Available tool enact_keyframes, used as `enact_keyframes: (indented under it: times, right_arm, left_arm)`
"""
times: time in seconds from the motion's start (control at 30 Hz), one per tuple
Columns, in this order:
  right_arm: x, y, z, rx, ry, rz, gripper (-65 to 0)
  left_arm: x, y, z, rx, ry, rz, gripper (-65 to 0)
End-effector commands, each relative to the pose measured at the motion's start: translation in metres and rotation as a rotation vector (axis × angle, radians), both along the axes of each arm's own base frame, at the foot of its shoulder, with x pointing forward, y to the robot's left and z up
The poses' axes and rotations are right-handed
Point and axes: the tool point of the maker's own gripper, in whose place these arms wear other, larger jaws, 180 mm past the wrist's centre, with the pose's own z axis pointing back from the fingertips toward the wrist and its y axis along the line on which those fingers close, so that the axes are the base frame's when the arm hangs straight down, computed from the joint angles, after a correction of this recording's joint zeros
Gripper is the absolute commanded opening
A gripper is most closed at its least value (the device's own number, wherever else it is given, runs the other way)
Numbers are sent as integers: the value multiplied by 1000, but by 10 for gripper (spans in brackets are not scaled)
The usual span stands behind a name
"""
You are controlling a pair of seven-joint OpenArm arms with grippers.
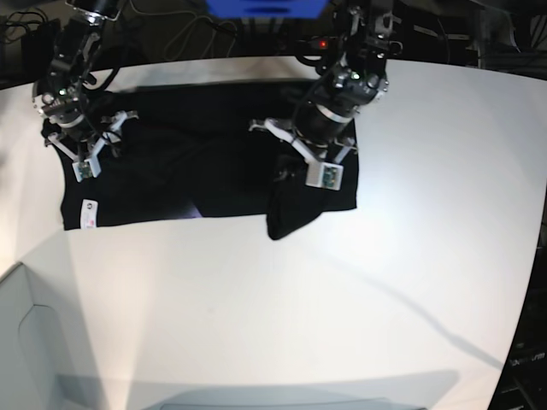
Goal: Fold the T-shirt properly
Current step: 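Grasp the shirt's end with the left gripper and fold it toward the right gripper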
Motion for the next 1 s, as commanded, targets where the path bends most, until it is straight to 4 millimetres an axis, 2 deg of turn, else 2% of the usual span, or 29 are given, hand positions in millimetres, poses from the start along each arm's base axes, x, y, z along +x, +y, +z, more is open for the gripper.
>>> enact_keyframes:
  times: [0.0, 0.17, 0.33, 0.43, 0.67, 0.8, 0.9, 0.97]
  right_arm:
    - [-11, -6, -7, -41, 67, 11, -337]
    - [-11, -6, -7, -41, 67, 11, -337]
    - [-11, -6, -7, -41, 67, 11, -337]
    - [-11, -5, -8, -40, 67, 12, -337]
    - [-11, -6, -7, -42, 67, 13, -337]
    - [-11, -6, -7, -42, 67, 13, -337]
    - [-11, -6, -7, -42, 67, 13, -337]
    - [-11, -6, -7, -42, 67, 13, -337]
  left_arm:
    - [4, -10, 5, -16, -21, -16, -650]
    - [5, -44, -16, -10, 19, -120, -650]
    - [12, -73, -16, -23, 14, -191, -650]
    - [17, -82, -17, -30, 17, -196, -650]
    - [29, -89, -21, -33, 24, -203, -647]
    - [29, -99, -26, -30, 44, -229, -641]
    - [24, -111, -23, -22, 33, -278, -582]
    - [20, -119, -18, -27, 20, -303, -498]
